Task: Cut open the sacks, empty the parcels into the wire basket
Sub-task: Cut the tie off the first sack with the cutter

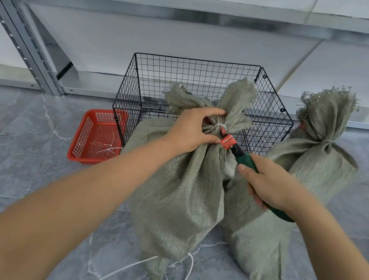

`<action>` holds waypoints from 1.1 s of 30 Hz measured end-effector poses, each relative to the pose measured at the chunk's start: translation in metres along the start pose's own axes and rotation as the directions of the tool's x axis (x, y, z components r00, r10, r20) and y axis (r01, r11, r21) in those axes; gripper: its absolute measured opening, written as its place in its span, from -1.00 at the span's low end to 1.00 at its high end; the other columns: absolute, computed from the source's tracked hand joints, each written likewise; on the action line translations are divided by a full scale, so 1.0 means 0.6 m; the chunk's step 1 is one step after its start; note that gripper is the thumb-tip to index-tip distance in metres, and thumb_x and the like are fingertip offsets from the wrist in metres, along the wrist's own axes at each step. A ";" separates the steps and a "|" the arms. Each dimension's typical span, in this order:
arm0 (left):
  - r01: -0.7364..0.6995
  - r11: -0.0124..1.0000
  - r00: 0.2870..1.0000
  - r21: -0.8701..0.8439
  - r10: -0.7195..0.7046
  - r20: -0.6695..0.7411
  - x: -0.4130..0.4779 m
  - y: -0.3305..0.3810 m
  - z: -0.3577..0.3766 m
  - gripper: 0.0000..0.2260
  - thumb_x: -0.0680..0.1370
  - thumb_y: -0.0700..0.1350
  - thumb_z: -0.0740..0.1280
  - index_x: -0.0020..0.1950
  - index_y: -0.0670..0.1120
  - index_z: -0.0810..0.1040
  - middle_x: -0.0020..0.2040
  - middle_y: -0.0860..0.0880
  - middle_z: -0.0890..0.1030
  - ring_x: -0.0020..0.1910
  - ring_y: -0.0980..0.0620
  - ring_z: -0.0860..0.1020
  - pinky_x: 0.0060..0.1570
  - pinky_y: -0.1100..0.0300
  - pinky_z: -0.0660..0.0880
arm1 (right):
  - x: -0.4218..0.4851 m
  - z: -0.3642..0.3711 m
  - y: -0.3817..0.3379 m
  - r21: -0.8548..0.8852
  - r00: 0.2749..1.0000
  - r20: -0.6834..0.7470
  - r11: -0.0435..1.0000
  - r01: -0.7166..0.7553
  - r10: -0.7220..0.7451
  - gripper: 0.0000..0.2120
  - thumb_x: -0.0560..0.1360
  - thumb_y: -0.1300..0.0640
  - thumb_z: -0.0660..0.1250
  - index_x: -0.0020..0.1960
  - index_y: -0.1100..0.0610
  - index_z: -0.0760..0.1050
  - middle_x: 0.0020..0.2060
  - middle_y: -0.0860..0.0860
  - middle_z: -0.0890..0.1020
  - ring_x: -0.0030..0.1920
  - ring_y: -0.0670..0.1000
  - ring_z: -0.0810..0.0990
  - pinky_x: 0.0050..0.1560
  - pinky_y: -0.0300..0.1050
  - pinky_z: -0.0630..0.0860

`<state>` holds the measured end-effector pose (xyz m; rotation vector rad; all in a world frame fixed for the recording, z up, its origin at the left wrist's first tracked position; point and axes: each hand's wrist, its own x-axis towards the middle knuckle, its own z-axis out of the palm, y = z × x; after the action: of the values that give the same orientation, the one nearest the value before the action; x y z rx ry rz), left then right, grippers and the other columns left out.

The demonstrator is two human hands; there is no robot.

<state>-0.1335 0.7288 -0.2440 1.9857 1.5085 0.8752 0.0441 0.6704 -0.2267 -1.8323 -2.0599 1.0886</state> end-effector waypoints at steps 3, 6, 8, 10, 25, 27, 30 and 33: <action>-0.003 1.000 1.000 0.012 0.003 -0.025 -0.003 -0.002 0.004 -0.45 0.31 -0.17 0.53 0.27 -0.06 0.48 0.21 -0.01 0.56 0.07 0.09 0.52 0.10 0.41 0.32 | -0.005 0.011 0.000 0.029 0.999 -0.047 0.999 -0.014 0.015 -0.76 0.59 0.07 0.11 -0.25 0.04 0.26 -0.37 0.08 0.47 -0.48 0.03 0.42 -0.53 -0.17 0.38; -0.003 1.000 0.999 0.026 0.004 -0.038 -0.006 -0.001 0.006 -0.47 0.31 -0.16 0.53 0.25 -0.06 0.48 0.17 0.00 0.57 -0.05 0.16 0.46 -0.05 0.52 0.26 | -0.008 0.021 0.003 0.026 0.997 -0.075 1.000 -0.011 0.013 -0.76 0.59 0.06 0.11 -0.25 0.04 0.27 -0.36 0.06 0.48 -0.44 0.02 0.43 -0.44 -0.13 0.39; 0.009 1.000 0.999 0.017 -0.008 -0.048 -0.008 -0.001 0.008 -0.47 0.31 -0.15 0.53 0.25 -0.07 0.49 0.15 0.00 0.57 -0.07 0.17 0.45 -0.06 0.52 0.25 | -0.009 0.025 0.004 0.080 0.998 -0.065 0.997 -0.016 0.021 -0.78 0.59 0.07 0.11 -0.23 0.06 0.28 -0.38 0.08 0.47 -0.48 0.03 0.42 -0.50 -0.14 0.37; 0.029 1.000 0.997 -0.008 -0.029 -0.072 -0.010 -0.005 0.010 -0.47 0.30 -0.15 0.54 0.24 -0.08 0.50 0.15 -0.01 0.58 -0.06 0.17 0.45 -0.06 0.51 0.27 | -0.010 0.025 0.006 0.131 0.999 -0.041 0.991 -0.024 0.029 -0.79 0.59 0.08 0.11 -0.21 0.07 0.29 -0.40 0.09 0.46 -0.53 0.03 0.40 -0.55 -0.18 0.35; 0.065 0.998 0.995 -0.016 -0.066 -0.077 -0.007 -0.008 0.011 -0.46 0.28 -0.11 0.55 0.24 -0.09 0.51 0.17 0.00 0.58 0.01 0.17 0.47 0.02 0.50 0.26 | -0.013 0.010 -0.001 0.097 1.000 0.002 0.995 -0.030 0.029 -0.80 0.60 0.09 0.10 -0.18 0.12 0.29 -0.41 0.11 0.45 -0.48 0.09 0.42 -0.49 -0.09 0.39; 0.064 0.998 0.995 -0.019 -0.065 -0.074 -0.007 -0.008 0.010 -0.46 0.28 -0.12 0.55 0.23 -0.09 0.52 0.17 -0.01 0.59 0.02 0.15 0.49 0.06 0.46 0.30 | -0.012 0.008 -0.003 0.074 1.000 0.003 0.997 -0.027 0.027 -0.79 0.60 0.09 0.10 -0.19 0.12 0.29 -0.41 0.12 0.45 -0.48 0.09 0.42 -0.49 -0.09 0.39; 0.063 0.998 0.995 -0.013 -0.064 -0.072 -0.006 -0.008 0.010 -0.45 0.27 -0.12 0.55 0.23 -0.09 0.52 0.16 -0.02 0.59 0.06 0.11 0.52 0.11 0.38 0.35 | -0.012 0.003 -0.005 0.052 1.000 0.006 0.998 -0.029 0.028 -0.78 0.59 0.09 0.11 -0.20 0.12 0.29 -0.40 0.13 0.46 -0.49 0.07 0.42 -0.51 -0.13 0.39; 0.074 0.997 0.994 -0.010 -0.075 -0.075 -0.007 -0.005 0.010 -0.45 0.28 -0.11 0.55 0.24 -0.08 0.51 0.17 -0.01 0.58 0.04 0.13 0.50 0.06 0.45 0.30 | -0.014 -0.001 -0.007 0.041 0.999 0.018 0.999 -0.033 0.032 -0.79 0.60 0.09 0.11 -0.20 0.12 0.30 -0.39 0.12 0.46 -0.52 0.04 0.40 -0.53 -0.15 0.38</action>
<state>-0.1319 0.7257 -0.2510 1.8981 1.6083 0.9323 0.0432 0.6629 -0.2209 -1.8495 -2.0086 1.1502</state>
